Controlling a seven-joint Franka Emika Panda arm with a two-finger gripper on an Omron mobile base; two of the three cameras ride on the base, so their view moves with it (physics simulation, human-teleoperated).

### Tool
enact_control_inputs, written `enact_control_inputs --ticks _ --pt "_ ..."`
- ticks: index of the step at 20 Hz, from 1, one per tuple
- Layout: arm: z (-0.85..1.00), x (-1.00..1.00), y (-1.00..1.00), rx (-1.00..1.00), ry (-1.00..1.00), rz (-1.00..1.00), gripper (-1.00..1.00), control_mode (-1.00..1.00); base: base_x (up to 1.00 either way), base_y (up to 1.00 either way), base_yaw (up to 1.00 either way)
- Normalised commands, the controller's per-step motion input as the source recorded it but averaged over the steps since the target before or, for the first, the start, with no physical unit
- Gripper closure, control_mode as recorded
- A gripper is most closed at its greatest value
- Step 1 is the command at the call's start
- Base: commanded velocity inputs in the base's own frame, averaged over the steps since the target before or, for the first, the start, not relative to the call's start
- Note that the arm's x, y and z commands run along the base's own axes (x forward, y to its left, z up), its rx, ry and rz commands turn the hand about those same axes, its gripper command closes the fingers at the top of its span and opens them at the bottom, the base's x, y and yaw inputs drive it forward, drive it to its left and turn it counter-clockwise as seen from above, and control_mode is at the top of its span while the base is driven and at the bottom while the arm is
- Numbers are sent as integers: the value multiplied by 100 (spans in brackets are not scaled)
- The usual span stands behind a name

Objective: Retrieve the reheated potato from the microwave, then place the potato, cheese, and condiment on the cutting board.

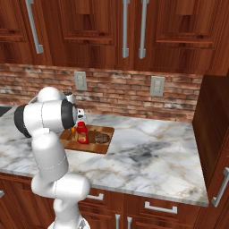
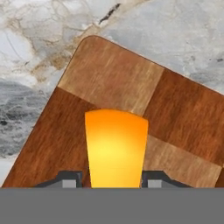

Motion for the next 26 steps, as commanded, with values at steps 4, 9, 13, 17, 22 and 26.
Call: enact_control_inputs --ticks 4,9,13,17,22,26 --pt "0 -20 -1 0 0 0 -100 -100 0 0 0" --pt "8 -7 0 0 0 0 -100 -100 0 0 0" --pt "21 -3 0 0 0 0 -100 -100 0 0 0" --pt "25 -17 0 0 0 0 -100 -100 0 0 0" --pt "24 -23 0 0 0 0 -100 -100 0 0 0" --pt "20 -26 0 0 -2 0 -100 -100 0 0 0"
